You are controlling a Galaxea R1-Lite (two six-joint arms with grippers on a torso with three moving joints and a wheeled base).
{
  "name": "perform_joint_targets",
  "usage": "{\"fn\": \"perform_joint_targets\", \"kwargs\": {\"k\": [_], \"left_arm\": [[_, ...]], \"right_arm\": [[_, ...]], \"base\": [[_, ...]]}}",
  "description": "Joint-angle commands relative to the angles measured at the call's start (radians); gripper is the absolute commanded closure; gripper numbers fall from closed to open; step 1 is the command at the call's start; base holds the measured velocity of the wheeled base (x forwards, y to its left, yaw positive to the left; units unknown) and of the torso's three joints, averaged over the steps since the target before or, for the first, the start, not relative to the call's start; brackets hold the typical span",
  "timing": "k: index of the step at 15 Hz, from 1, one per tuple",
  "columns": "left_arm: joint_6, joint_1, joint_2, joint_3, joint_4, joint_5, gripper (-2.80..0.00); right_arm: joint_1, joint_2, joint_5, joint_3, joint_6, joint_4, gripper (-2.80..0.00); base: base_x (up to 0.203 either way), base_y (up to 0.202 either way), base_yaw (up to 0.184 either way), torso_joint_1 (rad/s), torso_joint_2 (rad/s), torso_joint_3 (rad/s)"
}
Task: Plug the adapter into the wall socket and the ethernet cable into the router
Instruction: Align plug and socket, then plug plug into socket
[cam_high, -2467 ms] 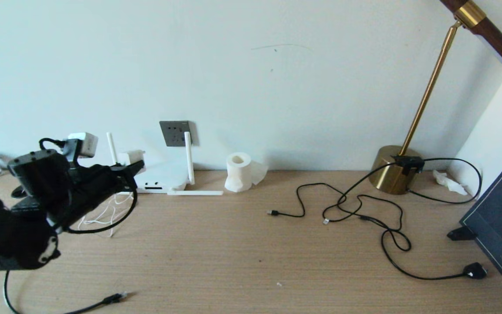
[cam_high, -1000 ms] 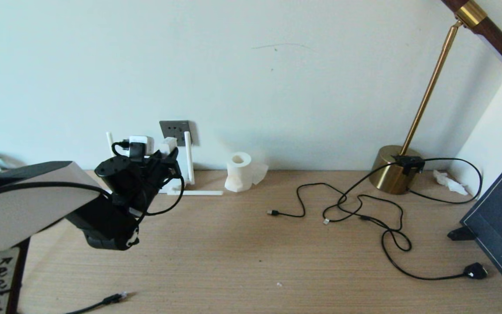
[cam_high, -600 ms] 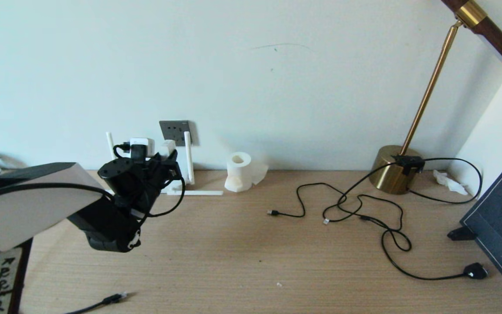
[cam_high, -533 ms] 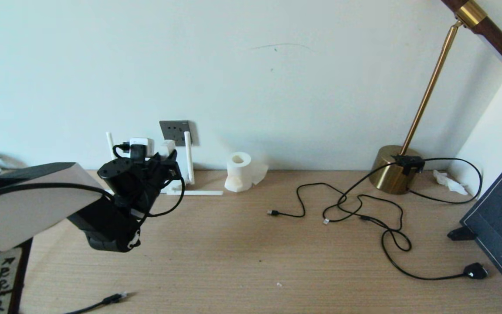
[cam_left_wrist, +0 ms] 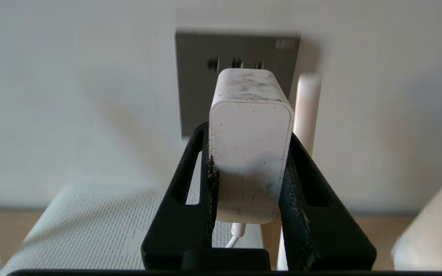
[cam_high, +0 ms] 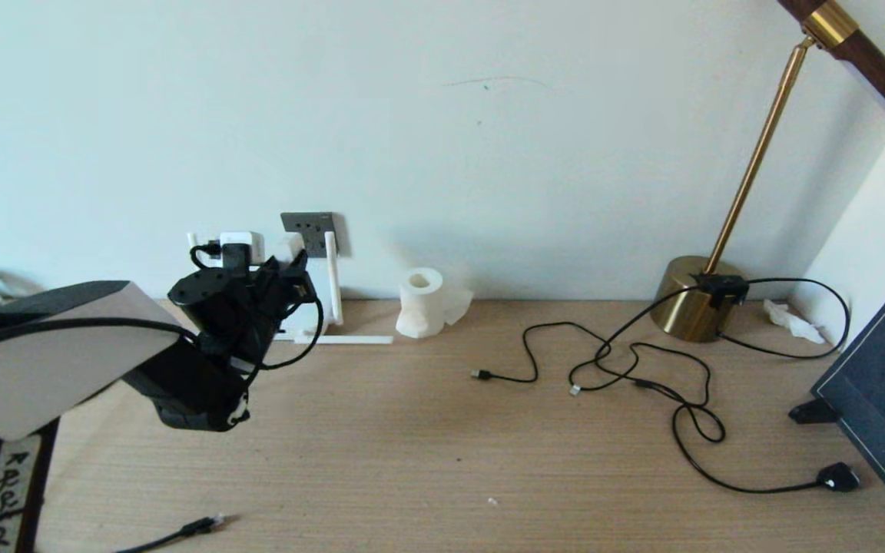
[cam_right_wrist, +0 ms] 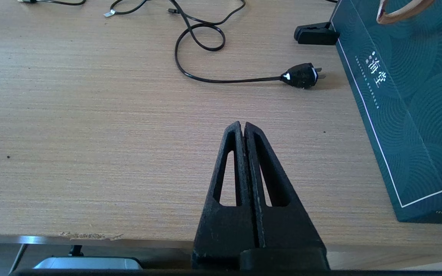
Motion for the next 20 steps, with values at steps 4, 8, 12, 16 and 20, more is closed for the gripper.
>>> {"fn": "perform_joint_targets", "kwargs": {"k": [4, 8, 12, 16, 20], "left_arm": [[0.001, 0.007, 0.076, -0.114, -0.008, 0.001, 0.0], [0.002, 0.007, 0.121, -0.156, -0.008, 0.0, 0.0], [0.002, 0.007, 0.149, -0.191, -0.008, 0.0, 0.0], [0.002, 0.009, 0.152, -0.2, -0.008, 0.0, 0.0], [0.005, 0.014, 0.152, -0.222, -0.008, -0.002, 0.0]], "right_arm": [[0.0, 0.001, 0.0, 0.0, -0.001, 0.001, 0.0], [0.0, 0.001, 0.0, 0.0, -0.001, 0.001, 0.0], [0.0, 0.0, 0.0, 0.0, -0.001, 0.001, 0.0], [0.0, 0.001, 0.0, 0.0, -0.001, 0.001, 0.0], [0.0, 0.001, 0.0, 0.0, -0.001, 0.001, 0.0]], "base": [[0.0, 0.0, 0.0, 0.0, 0.0, 0.0], [0.0, 0.0, 0.0, 0.0, 0.0, 0.0], [0.0, 0.0, 0.0, 0.0, 0.0, 0.0], [0.0, 0.0, 0.0, 0.0, 0.0, 0.0], [0.0, 0.0, 0.0, 0.0, 0.0, 0.0]]}}
